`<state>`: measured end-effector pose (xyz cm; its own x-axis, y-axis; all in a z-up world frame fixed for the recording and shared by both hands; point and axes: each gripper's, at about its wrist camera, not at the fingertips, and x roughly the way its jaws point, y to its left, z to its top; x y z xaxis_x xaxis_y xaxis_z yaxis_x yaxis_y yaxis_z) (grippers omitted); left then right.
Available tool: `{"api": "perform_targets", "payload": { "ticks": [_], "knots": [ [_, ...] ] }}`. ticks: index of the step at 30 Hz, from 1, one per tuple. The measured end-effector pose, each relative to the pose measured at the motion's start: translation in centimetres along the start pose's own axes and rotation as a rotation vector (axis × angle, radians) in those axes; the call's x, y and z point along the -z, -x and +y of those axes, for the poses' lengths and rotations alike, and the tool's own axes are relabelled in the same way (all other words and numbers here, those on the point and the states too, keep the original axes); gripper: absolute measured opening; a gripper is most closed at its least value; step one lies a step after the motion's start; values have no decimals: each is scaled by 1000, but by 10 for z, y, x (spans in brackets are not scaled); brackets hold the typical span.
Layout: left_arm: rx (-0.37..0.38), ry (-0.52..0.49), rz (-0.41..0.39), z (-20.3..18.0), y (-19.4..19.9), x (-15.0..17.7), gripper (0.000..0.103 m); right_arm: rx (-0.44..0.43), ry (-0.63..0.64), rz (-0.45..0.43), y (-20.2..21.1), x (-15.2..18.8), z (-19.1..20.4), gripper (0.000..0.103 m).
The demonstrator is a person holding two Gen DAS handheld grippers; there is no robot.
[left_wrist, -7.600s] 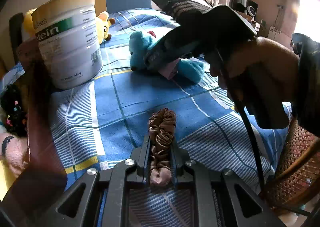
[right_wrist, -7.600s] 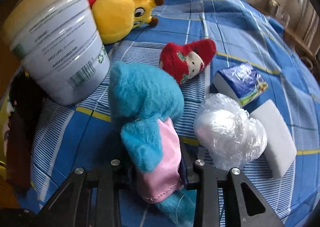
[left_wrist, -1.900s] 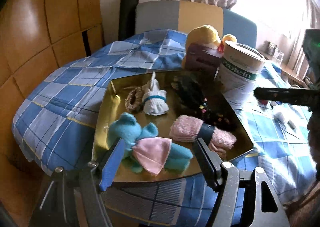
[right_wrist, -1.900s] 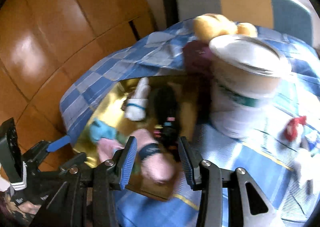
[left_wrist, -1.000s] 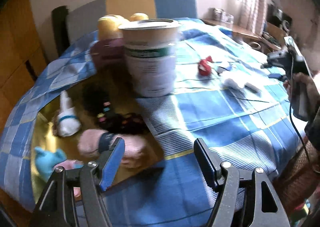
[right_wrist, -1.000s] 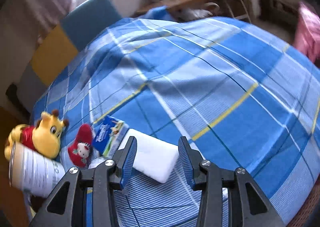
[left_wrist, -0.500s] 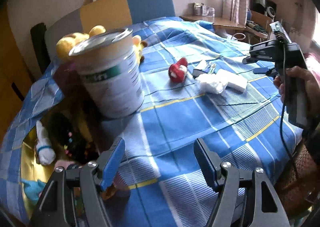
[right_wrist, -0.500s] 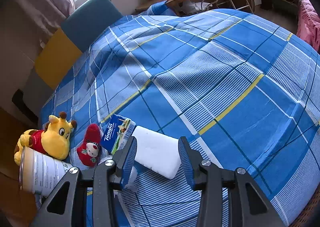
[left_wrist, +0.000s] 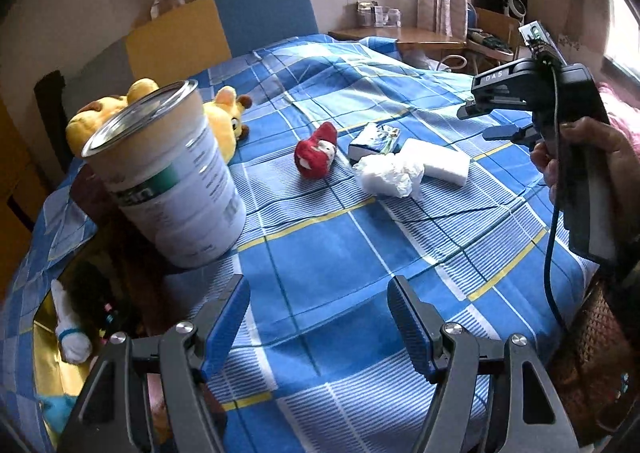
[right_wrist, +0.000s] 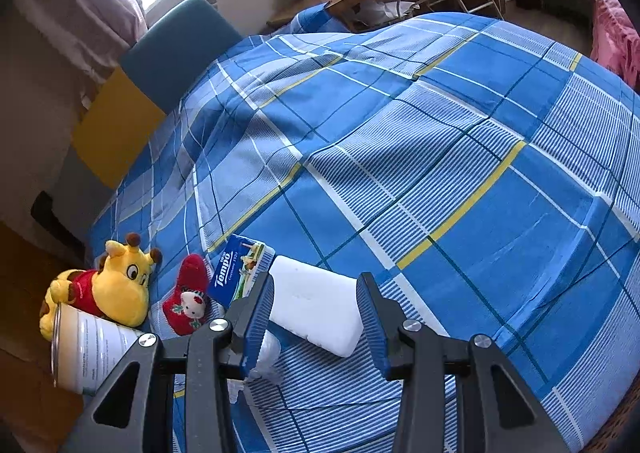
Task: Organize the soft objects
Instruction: 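Move both tools back from the tray toward the remaining soft items, then grasp the red sock with the white cat face using the left tool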
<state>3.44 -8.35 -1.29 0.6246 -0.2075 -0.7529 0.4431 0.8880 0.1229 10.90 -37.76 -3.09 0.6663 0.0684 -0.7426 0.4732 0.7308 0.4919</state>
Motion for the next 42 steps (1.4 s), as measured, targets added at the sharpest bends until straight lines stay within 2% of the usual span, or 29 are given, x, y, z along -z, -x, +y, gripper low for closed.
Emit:
{"api": "perform_targets", "payload": {
  "ticks": [9, 13, 19, 28, 39, 40, 41, 42],
  "knots": [
    [8, -20, 21, -9, -26, -21, 72, -42, -35, 11, 0, -2, -4, 43],
    [33, -1, 58, -7, -47, -32, 71, -60, -53, 26, -1, -2, -5, 43],
    [77, 66, 73, 7, -80, -63, 62, -75, -55, 32, -1, -1, -5, 43],
    [35, 38, 30, 9, -130, -120, 62, -104, -57, 41, 0, 1, -4, 43],
    [32, 29, 77, 6, -206, -144, 63, -134, -115, 39, 1, 0, -12, 43],
    [30, 33, 78, 6, -211, -145, 60, -135, -112, 41, 0, 1, -12, 43],
    [36, 31, 87, 5, -214, -145, 42, -134, -109, 41, -1, 1, -11, 43],
    [37, 22, 98, 4, -217, -144, 31, -131, -105, 40, -1, 1, -10, 43]
  ]
}}
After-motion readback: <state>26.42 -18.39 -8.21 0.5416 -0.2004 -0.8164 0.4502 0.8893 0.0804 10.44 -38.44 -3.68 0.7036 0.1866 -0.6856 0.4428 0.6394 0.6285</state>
